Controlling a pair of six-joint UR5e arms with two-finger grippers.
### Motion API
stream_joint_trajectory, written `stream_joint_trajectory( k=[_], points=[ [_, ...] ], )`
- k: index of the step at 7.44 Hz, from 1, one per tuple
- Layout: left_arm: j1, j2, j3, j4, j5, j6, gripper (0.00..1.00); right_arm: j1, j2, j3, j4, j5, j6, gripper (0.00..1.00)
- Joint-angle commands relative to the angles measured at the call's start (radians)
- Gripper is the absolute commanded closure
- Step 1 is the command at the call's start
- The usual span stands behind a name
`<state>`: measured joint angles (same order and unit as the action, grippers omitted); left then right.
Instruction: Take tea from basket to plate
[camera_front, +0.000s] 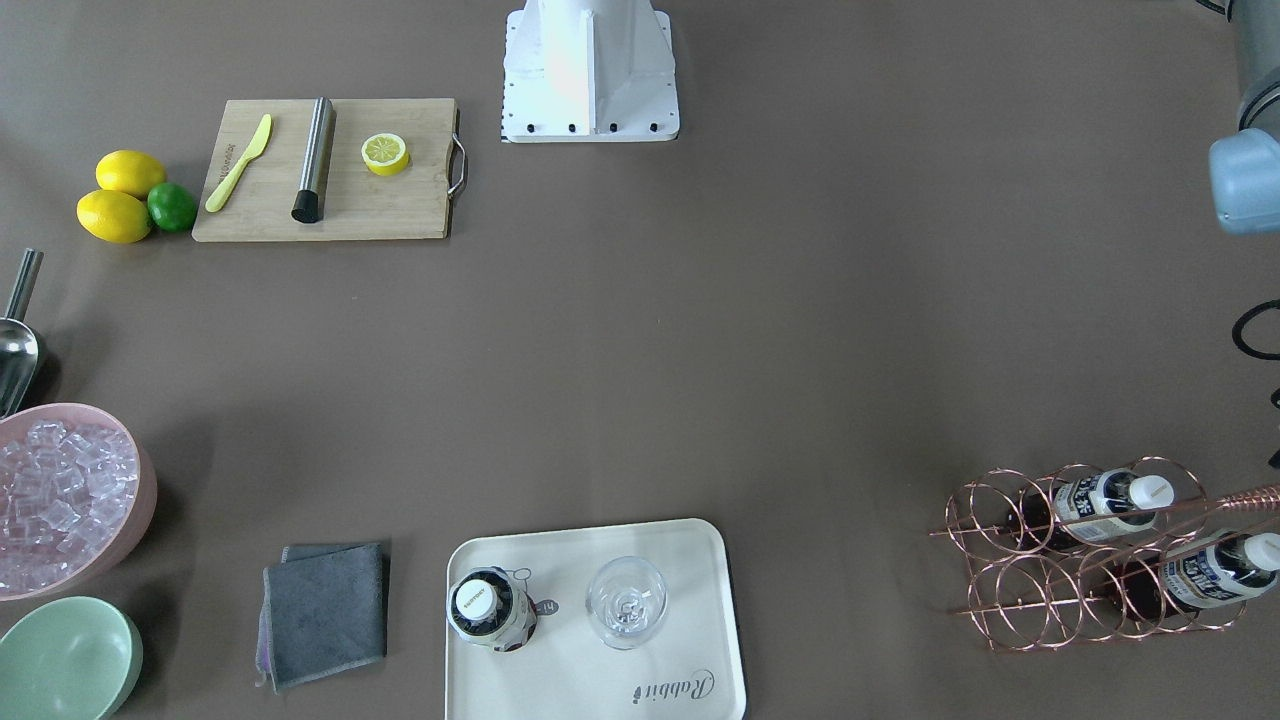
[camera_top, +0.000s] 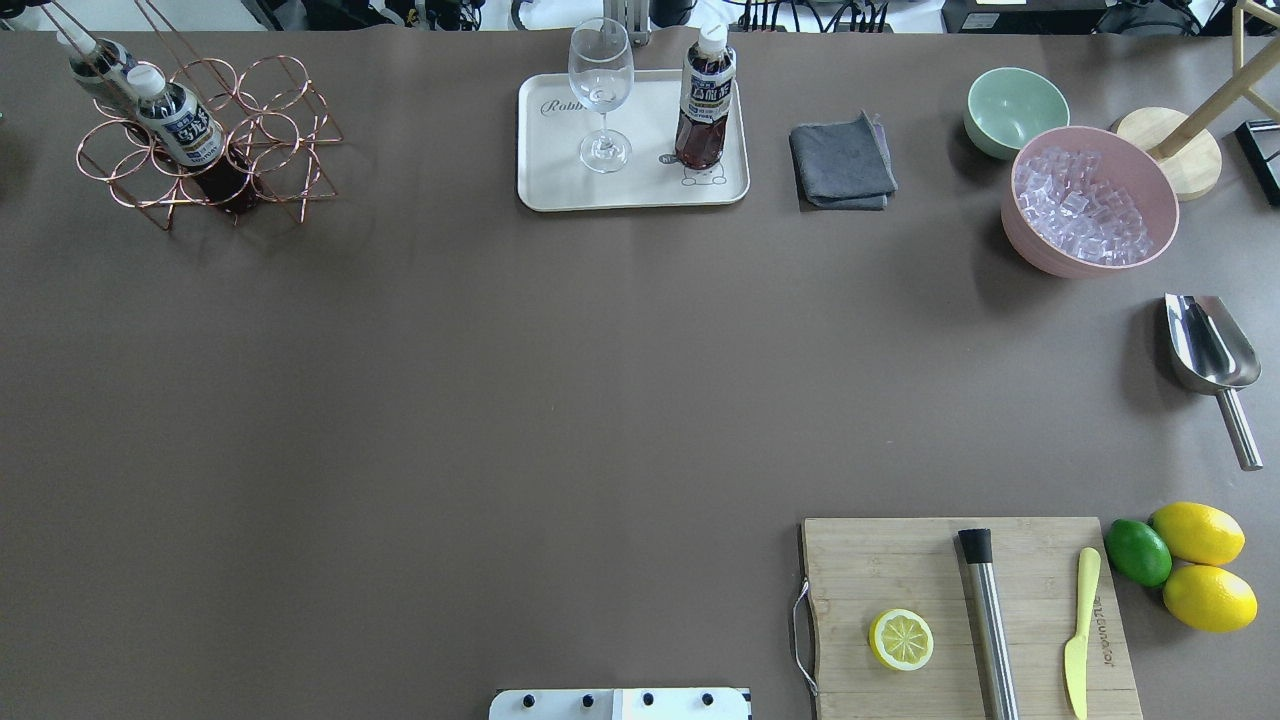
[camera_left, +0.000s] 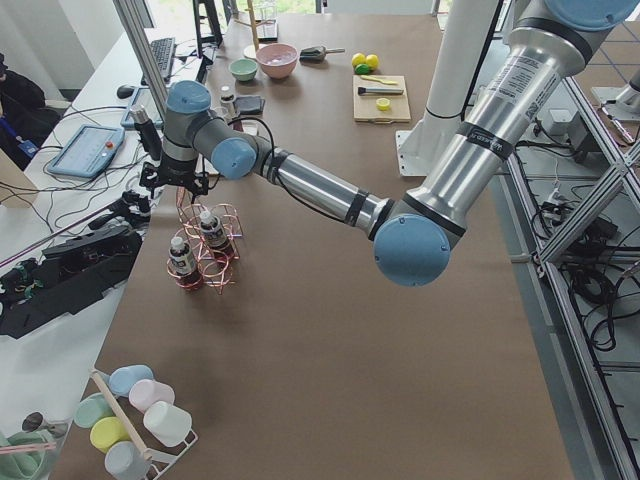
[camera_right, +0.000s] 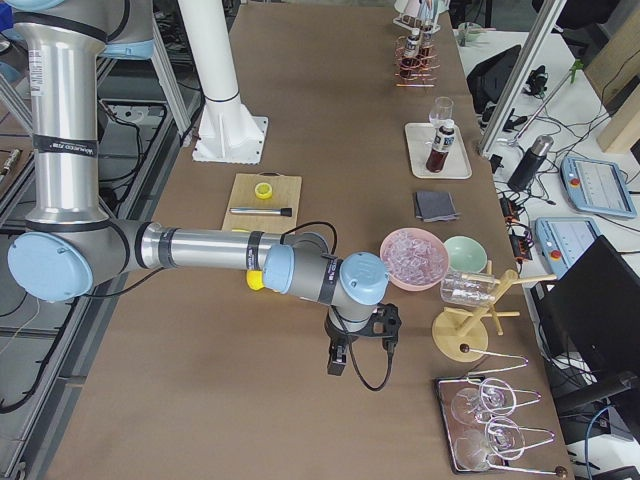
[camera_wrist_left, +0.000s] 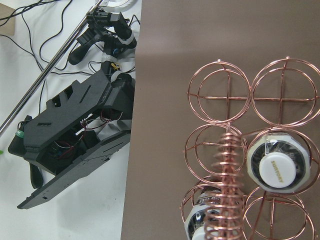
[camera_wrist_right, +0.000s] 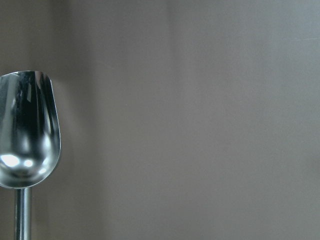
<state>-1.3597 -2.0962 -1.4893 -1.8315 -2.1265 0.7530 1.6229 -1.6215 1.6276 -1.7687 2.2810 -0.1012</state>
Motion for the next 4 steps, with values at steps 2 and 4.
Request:
stream_joint_trajectory(
  k=[2, 4],
  points=[
    [-0.071, 0.239, -0.300, 0.002, -0.117, -0.559, 0.02, 0.000, 0.000, -0.005, 0.000, 0.000, 0.000, 0.00],
    [-0.160, 0.317, -0.310, -0.006, -0.319, -0.960, 0.02, 0.000, 0.000, -0.006, 0.000, 0.000, 0.000, 0.00]
  ],
)
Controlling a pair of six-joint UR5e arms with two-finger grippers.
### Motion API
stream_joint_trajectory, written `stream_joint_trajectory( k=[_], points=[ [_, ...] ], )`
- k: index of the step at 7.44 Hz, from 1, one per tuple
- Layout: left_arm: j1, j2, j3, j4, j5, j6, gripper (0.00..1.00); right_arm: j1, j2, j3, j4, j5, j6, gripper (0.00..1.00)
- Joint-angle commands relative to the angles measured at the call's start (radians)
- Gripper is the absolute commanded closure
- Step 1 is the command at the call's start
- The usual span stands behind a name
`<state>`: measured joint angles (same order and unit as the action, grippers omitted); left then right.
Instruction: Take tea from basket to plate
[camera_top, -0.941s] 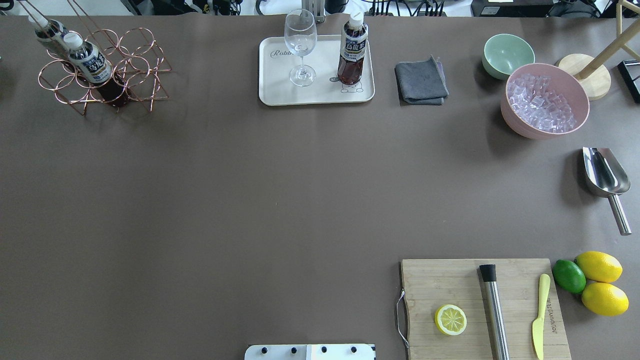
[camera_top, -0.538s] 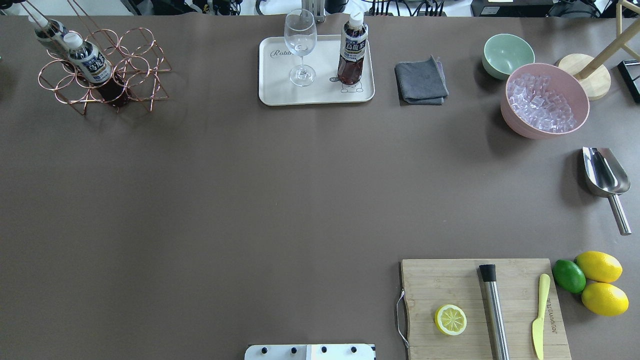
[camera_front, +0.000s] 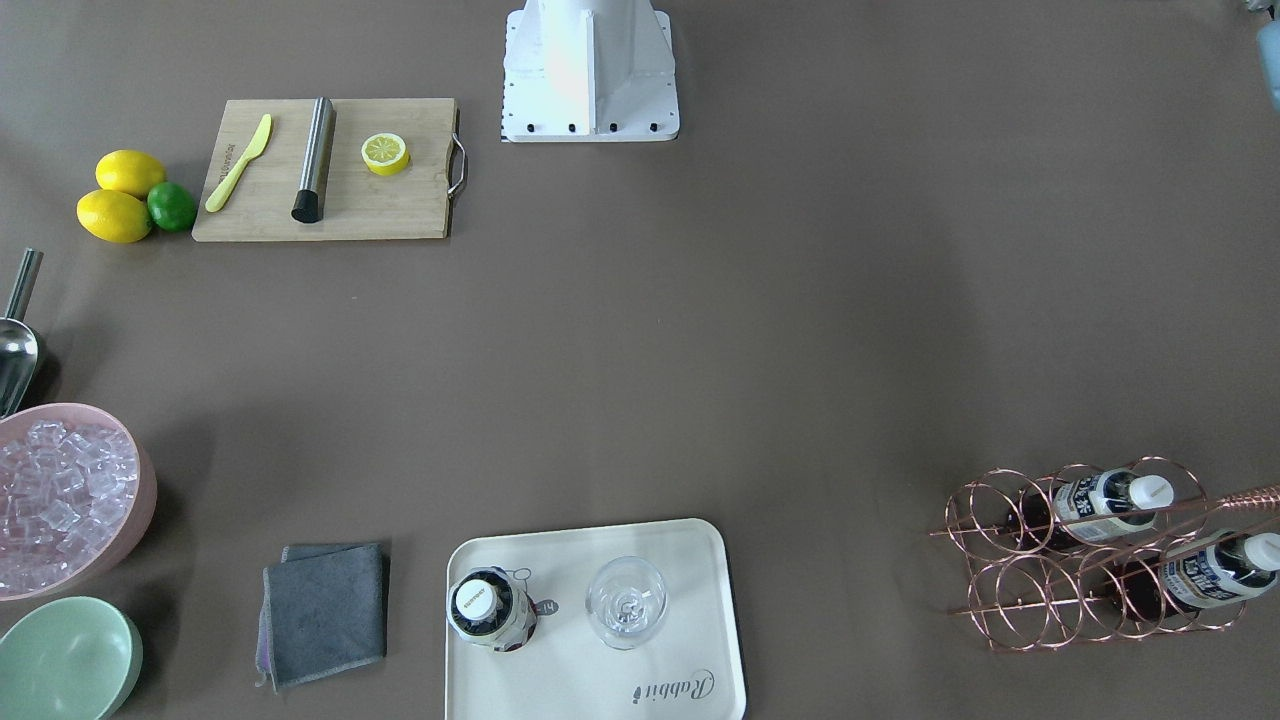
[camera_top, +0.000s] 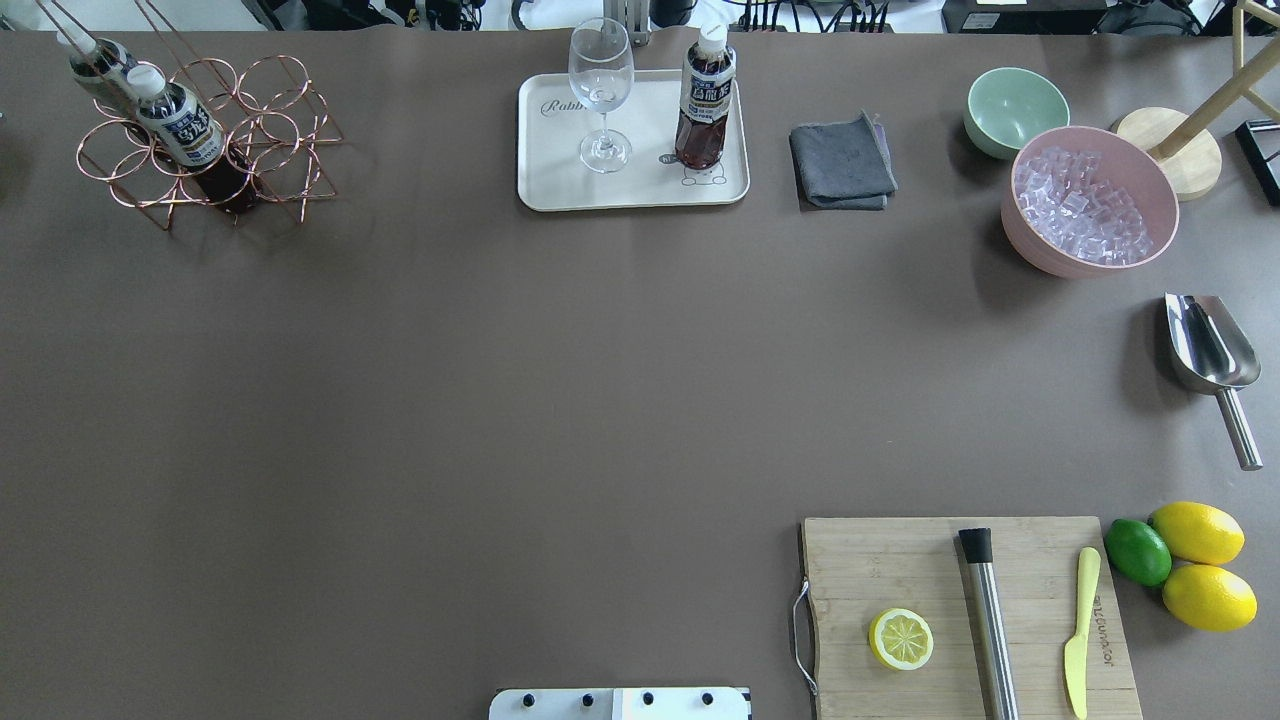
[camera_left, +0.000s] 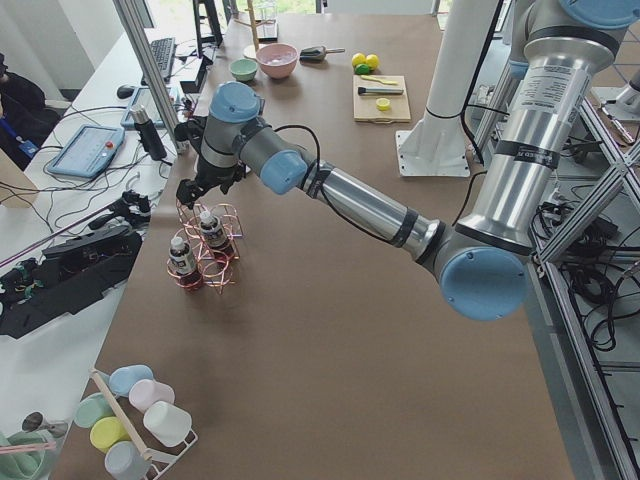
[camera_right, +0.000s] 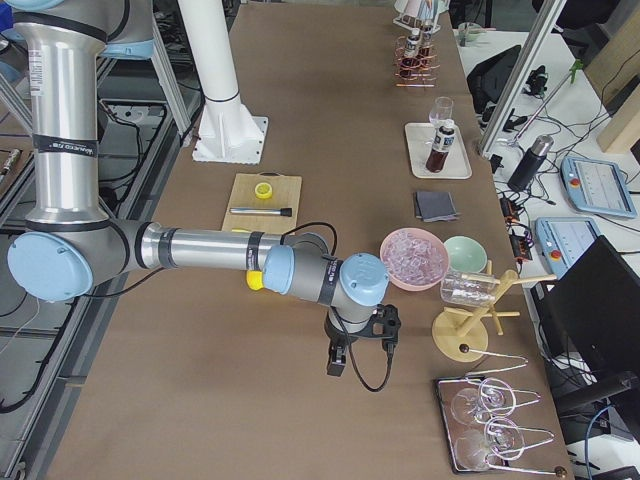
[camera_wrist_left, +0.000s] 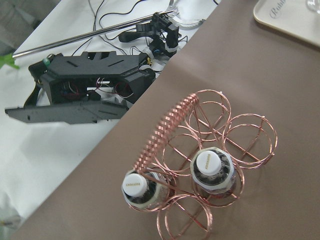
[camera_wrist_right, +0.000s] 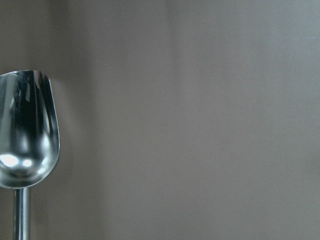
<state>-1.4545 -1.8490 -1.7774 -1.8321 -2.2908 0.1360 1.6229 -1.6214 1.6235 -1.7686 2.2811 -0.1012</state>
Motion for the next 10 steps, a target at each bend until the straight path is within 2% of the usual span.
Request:
stream_joint_trajectory(
  k=[1, 4, 8, 9, 10],
  points=[
    [-0.072, 0.083, -0.022, -0.006, -0.154, -0.384, 0.02, 0.000, 0.000, -0.002, 0.000, 0.000, 0.000, 0.00],
    [-0.076, 0.097, 0.085, 0.022, -0.153, -0.395, 0.02, 0.000, -0.002, -0.004, 0.000, 0.000, 0.000, 0.00],
    [-0.089, 0.143, 0.277, 0.157, -0.138, -0.386, 0.02, 0.002, -0.002, -0.004, 0.000, 0.000, 0.000, 0.00],
    [-0.119, 0.205, 0.259, 0.166, -0.139, -0.386, 0.02, 0.000, -0.002, -0.004, 0.000, 0.000, 0.000, 0.00],
    [-0.122, 0.215, 0.231, 0.178, -0.144, -0.386, 0.02, 0.002, -0.002, -0.004, 0.000, 0.000, 0.000, 0.00]
  ],
)
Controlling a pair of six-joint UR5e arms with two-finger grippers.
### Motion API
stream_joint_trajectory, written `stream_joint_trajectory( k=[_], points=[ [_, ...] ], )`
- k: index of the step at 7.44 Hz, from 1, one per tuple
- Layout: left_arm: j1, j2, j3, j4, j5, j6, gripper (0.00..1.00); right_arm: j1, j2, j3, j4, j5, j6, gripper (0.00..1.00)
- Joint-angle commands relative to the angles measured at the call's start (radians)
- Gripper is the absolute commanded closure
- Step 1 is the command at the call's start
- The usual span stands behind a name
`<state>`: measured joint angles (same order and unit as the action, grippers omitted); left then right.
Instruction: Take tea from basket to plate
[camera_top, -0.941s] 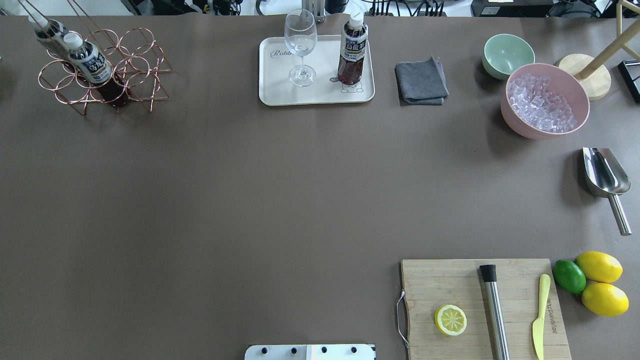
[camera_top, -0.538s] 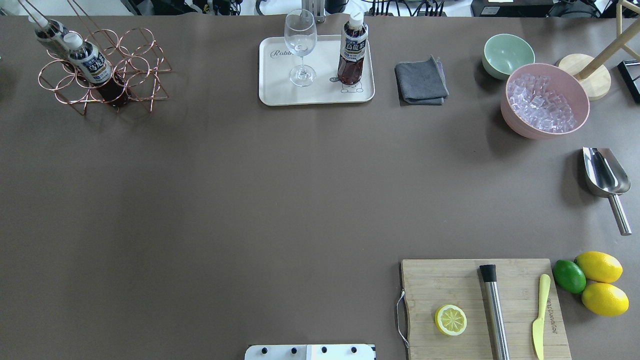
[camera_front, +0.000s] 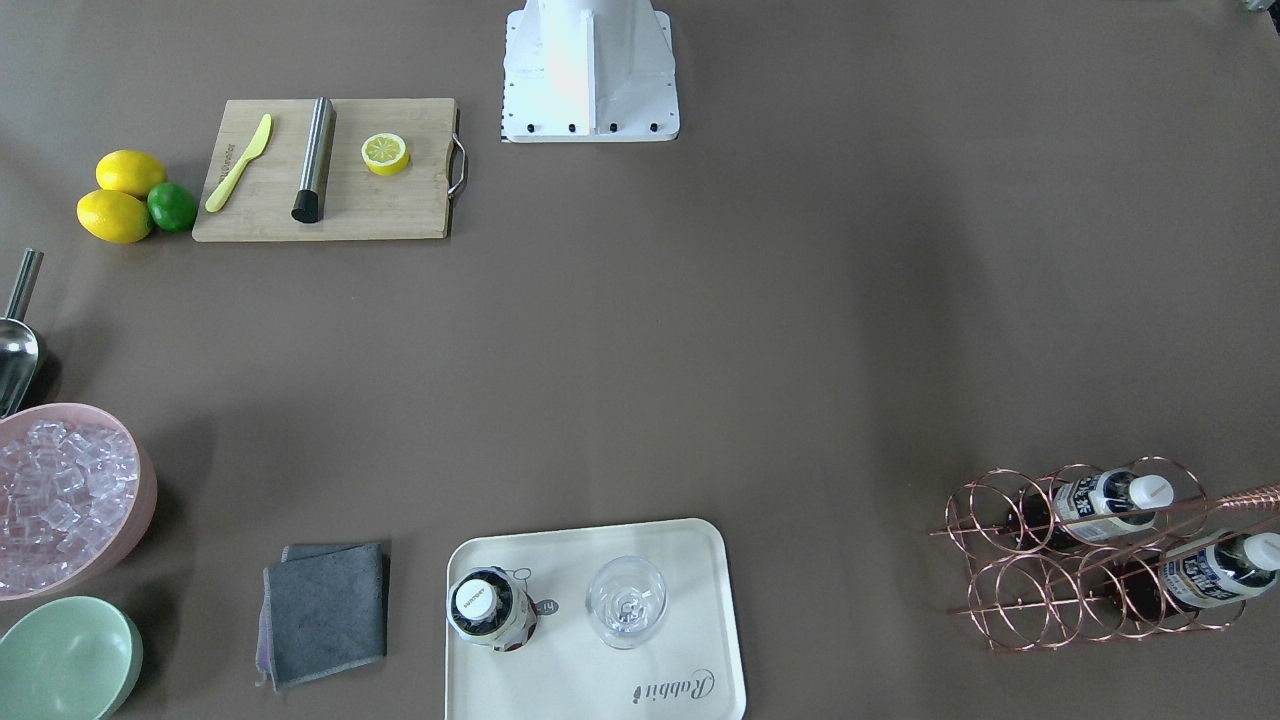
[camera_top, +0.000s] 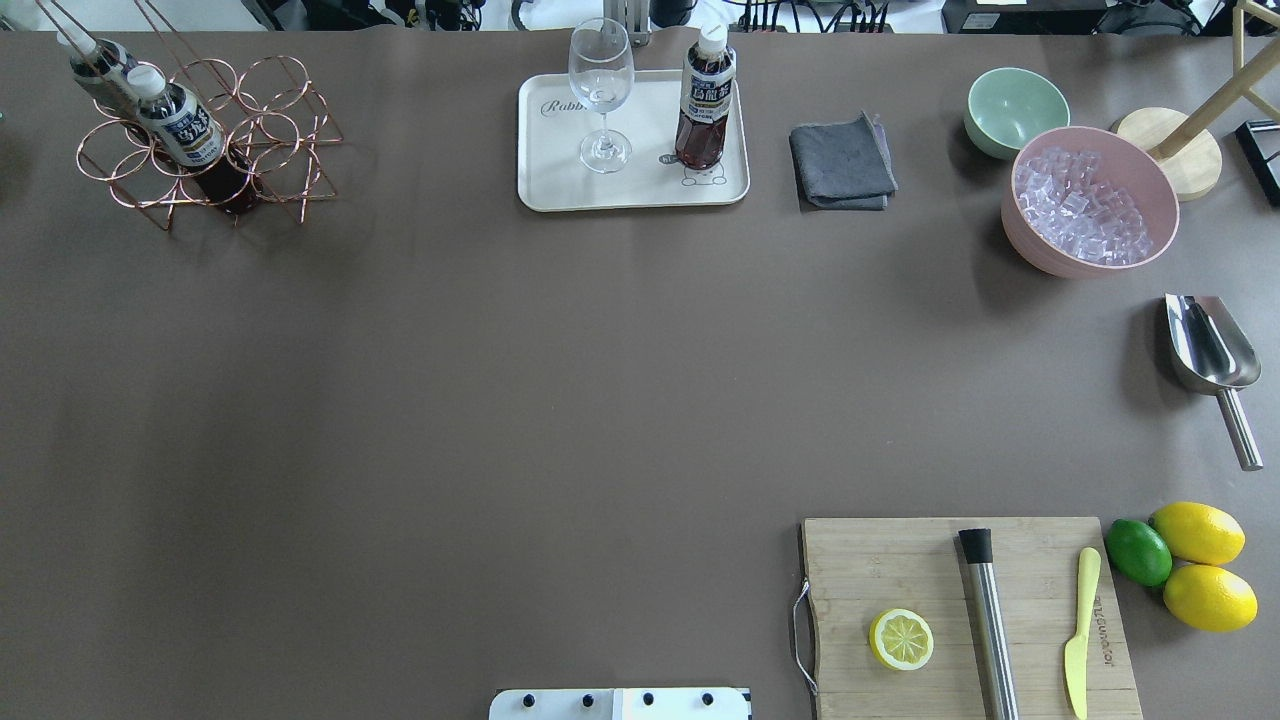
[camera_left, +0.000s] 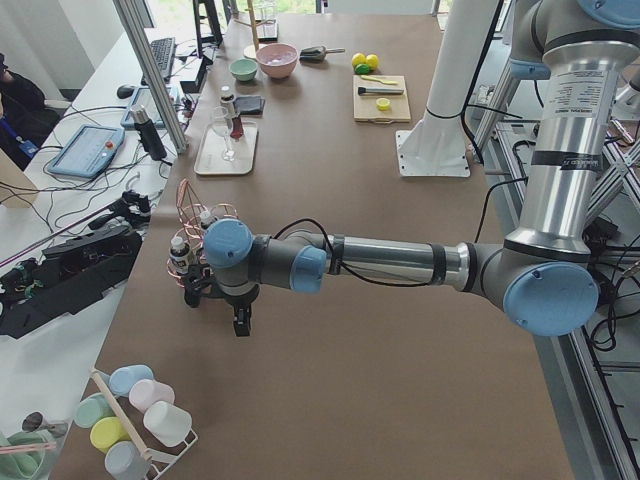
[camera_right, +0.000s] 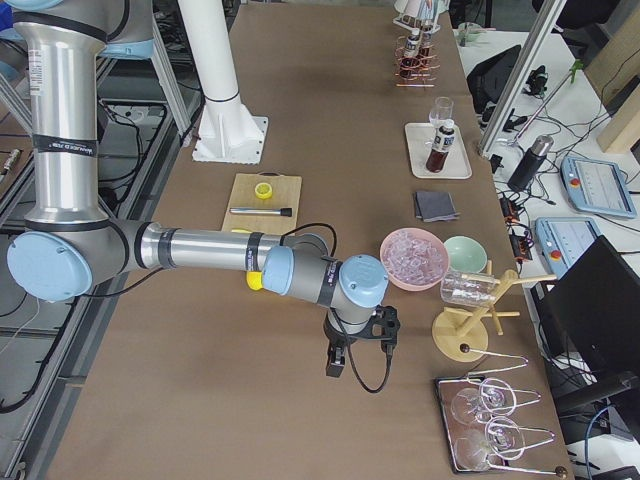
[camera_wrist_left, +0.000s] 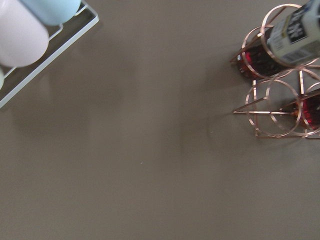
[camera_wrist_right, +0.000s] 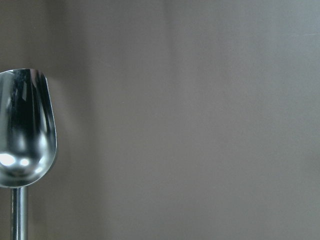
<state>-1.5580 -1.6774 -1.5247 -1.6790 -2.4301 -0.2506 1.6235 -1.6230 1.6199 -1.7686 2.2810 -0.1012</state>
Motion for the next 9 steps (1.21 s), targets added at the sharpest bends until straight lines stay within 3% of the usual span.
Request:
stream_joint_trajectory(
  k=[1, 3, 6, 9],
  points=[
    [-0.017, 0.045, -0.047, 0.086, -0.003, -0.001, 0.02, -0.001, 0.000, 0.000, 0.000, 0.000, 0.000, 0.00],
    [0.018, 0.041, -0.133, 0.243, 0.006, 0.004, 0.02, -0.001, -0.003, 0.000, 0.000, 0.000, 0.000, 0.00],
    [0.015, 0.083, -0.143, 0.246, 0.037, 0.211, 0.02, -0.001, -0.008, 0.000, 0.000, 0.006, 0.000, 0.00],
    [0.012, 0.128, -0.150, 0.235, 0.040, 0.254, 0.02, -0.001, -0.008, 0.002, 0.000, 0.008, 0.000, 0.00]
  ],
)
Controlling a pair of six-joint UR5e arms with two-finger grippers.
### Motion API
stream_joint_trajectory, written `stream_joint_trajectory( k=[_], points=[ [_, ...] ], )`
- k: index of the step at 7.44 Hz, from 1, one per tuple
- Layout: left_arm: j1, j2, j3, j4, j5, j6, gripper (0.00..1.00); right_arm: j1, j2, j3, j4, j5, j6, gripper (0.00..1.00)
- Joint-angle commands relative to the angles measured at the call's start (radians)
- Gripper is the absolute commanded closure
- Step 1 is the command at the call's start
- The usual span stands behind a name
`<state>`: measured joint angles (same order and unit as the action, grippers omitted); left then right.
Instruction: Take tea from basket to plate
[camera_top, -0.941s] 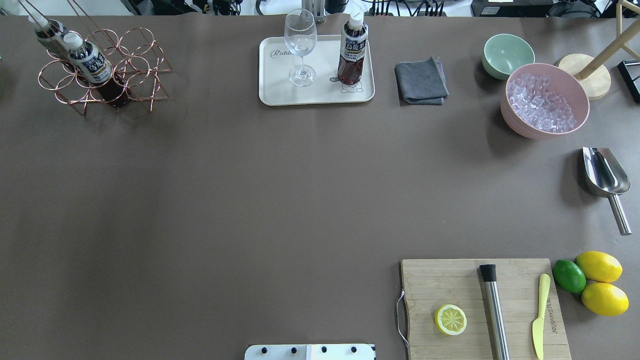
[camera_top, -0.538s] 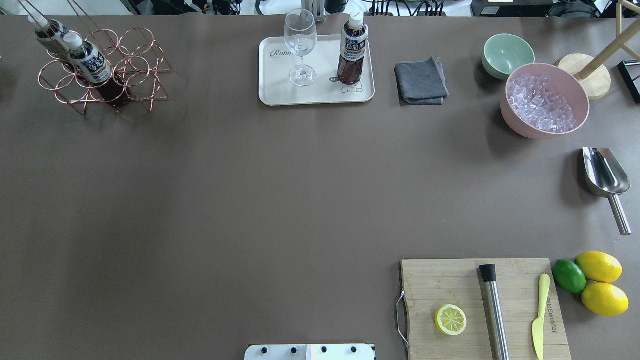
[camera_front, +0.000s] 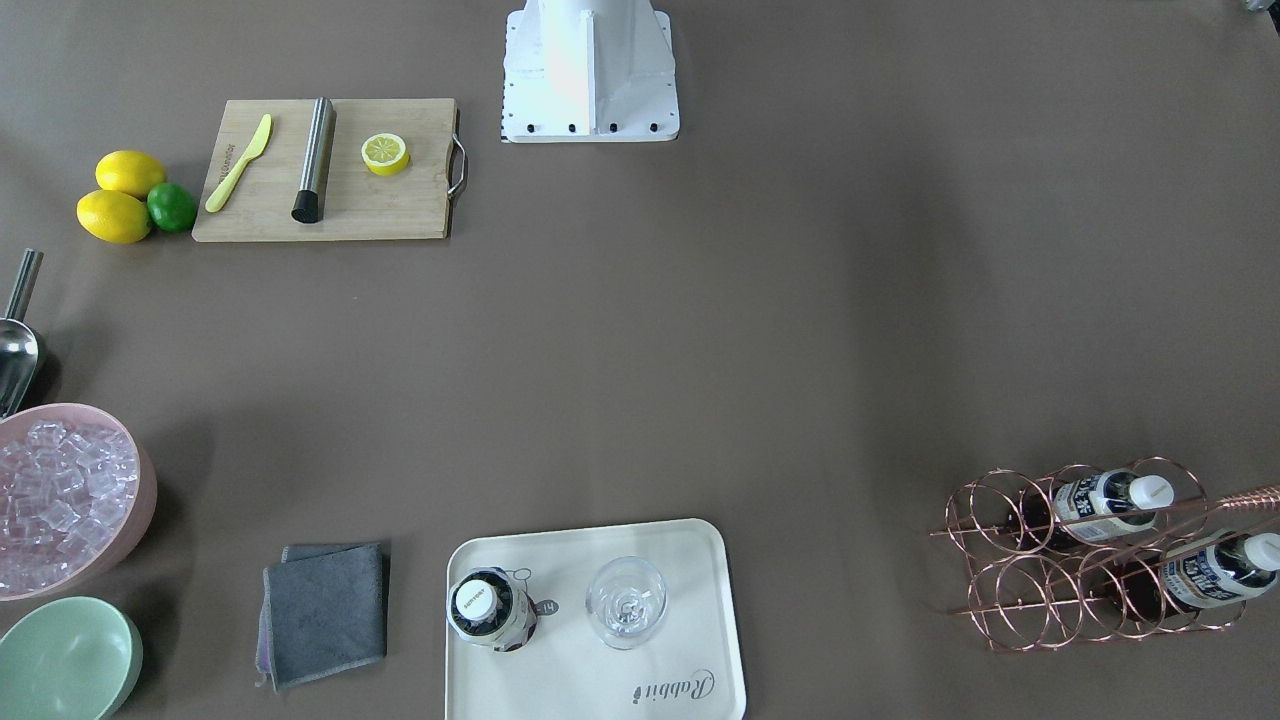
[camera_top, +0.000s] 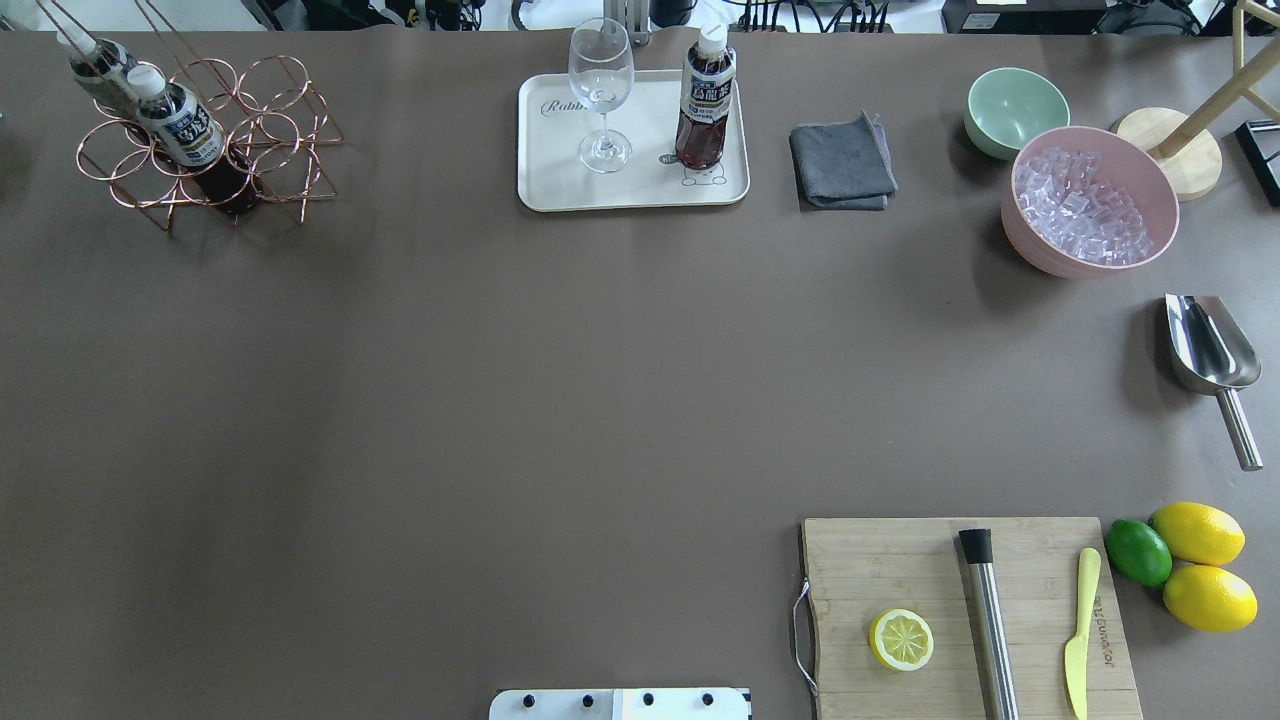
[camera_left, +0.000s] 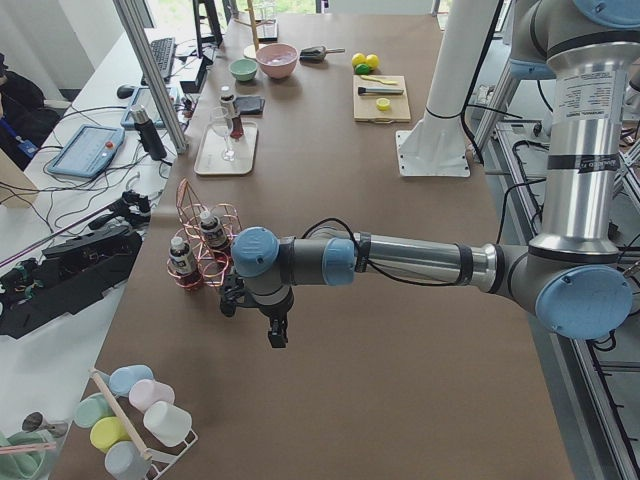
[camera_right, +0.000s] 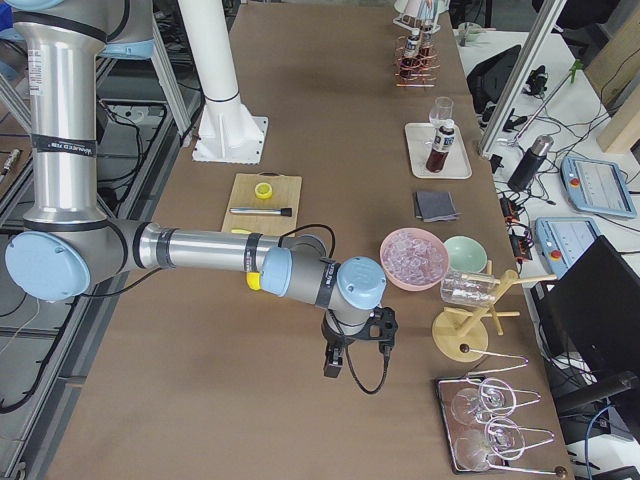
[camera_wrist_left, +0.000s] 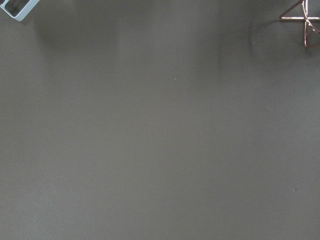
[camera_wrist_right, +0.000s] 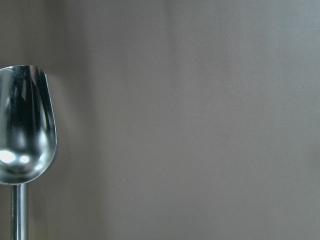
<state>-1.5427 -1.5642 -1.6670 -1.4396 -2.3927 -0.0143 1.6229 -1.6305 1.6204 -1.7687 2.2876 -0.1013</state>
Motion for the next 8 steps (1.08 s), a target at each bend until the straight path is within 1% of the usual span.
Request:
stream_joint_trajectory(
  k=[1, 8],
  points=[
    [-0.005, 0.015, -0.010, -0.004, 0.003, 0.017, 0.02, 0.000, 0.000, -0.002, 0.000, 0.000, 0.000, 0.00],
    [-0.008, 0.010, -0.014, -0.004, 0.001, 0.017, 0.02, 0.000, 0.001, -0.008, 0.000, 0.001, 0.000, 0.00]
  ],
)
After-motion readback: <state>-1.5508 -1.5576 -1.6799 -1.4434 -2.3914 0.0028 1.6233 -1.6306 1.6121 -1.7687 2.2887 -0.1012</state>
